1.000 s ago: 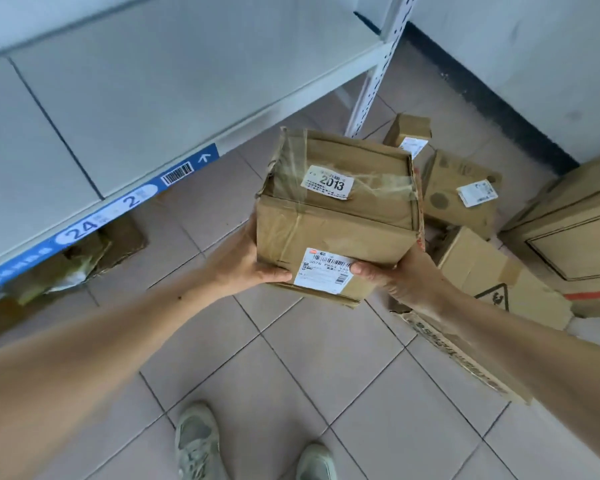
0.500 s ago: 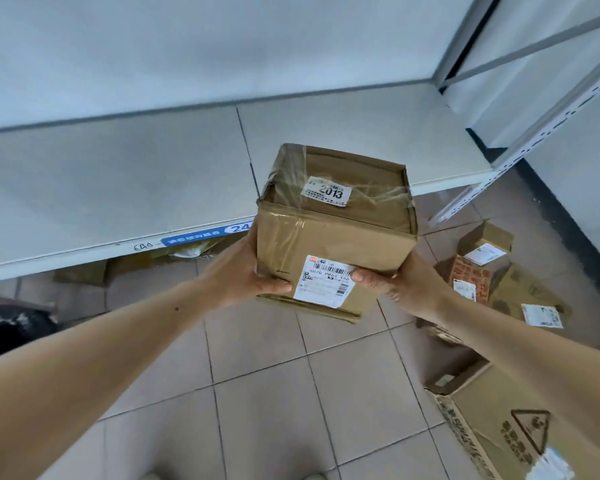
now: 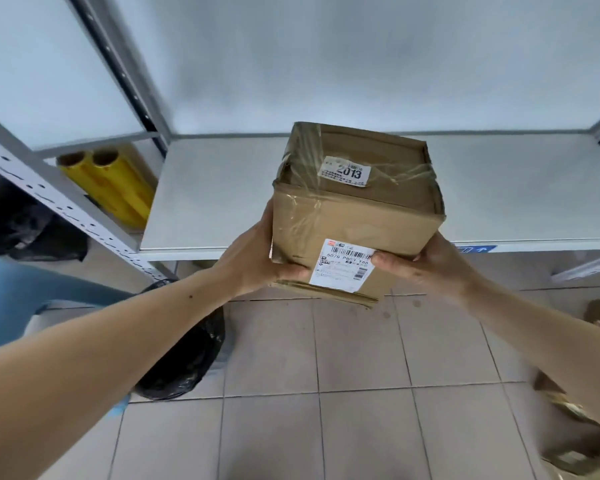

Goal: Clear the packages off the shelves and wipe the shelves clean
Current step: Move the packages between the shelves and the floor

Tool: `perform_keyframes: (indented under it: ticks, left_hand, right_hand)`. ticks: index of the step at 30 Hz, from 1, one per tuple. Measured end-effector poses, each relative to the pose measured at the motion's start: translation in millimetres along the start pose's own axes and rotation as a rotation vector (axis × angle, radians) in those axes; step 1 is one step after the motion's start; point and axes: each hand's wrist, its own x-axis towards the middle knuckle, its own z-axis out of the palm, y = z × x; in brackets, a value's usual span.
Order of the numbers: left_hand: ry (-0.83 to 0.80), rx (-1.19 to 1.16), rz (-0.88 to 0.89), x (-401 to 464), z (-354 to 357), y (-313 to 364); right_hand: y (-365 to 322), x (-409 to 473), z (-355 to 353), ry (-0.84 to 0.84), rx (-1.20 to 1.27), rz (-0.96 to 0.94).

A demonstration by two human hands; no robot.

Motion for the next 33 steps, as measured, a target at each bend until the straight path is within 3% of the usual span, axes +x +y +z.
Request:
perform_keyframes:
  ticks: [14,23,33]
  left_hand:
    - [0.178,-0.030,-0.231,31,-120,-171]
    - [0.395,-0.195,-0.336,85,-130,-226]
    - [0.434,-0.196,-0.363,121,-148,-288]
  right_hand:
    - [-99,156,158,-0.125,-0.097,-0.116]
    - [-109,234,209,-0.097,-0.131,-0.149]
    - [-105,282,260,-0.086,-0.123,-0.180]
